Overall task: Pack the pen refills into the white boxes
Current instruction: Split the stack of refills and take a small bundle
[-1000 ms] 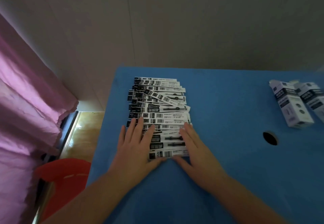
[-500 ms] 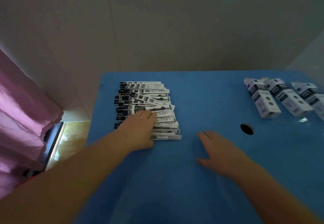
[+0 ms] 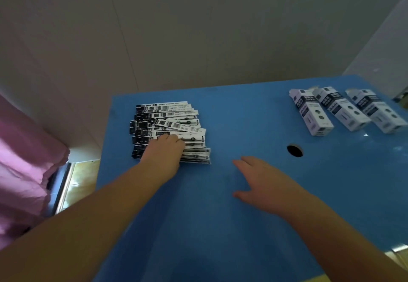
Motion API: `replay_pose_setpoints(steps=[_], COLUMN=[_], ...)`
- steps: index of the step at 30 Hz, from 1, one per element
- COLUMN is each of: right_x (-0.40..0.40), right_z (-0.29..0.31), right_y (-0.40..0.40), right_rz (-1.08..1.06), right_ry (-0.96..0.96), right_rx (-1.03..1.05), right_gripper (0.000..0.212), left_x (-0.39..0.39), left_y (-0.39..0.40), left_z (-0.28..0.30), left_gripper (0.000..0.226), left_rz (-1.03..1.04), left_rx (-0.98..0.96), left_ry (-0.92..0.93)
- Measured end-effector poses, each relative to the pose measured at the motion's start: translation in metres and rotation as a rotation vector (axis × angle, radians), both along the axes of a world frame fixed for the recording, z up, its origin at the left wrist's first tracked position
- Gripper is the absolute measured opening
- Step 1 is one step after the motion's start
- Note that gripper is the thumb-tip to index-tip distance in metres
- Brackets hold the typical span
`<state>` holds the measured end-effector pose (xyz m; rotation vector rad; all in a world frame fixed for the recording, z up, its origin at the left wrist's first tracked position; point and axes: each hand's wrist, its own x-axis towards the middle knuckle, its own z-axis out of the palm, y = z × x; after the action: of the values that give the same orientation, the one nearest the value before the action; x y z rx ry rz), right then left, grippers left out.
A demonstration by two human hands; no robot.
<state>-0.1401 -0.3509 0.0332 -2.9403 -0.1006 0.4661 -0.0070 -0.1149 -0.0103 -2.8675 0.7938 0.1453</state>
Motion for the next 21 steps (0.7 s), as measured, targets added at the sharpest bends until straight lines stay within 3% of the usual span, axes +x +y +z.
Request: replay_pose_setpoints(steps=[7,15,21], right_x=[0.008,0.008,0.010], right_z=[0.009,0.018,0.022], right_y=[-0.020,-0.052,-0.077], right_rz=[0.021,0.061,0.108], right_ry=[-0.028,-0.038,-0.046], right_rx=[0.037,0.064,0.075], right_gripper=[0.083,0.077,0.072], left_x=[0.002,0.001,0.003], left_y=[-0.002,-0.002,-0.014], left_z=[0.001,-0.001,0.007], left_gripper=[0.047,0.036,0.025], left_rz=[0.007,0.073,0.111], left_rx=[0.028,0.005,0.141], left_ry=[0.052,0.153,0.148])
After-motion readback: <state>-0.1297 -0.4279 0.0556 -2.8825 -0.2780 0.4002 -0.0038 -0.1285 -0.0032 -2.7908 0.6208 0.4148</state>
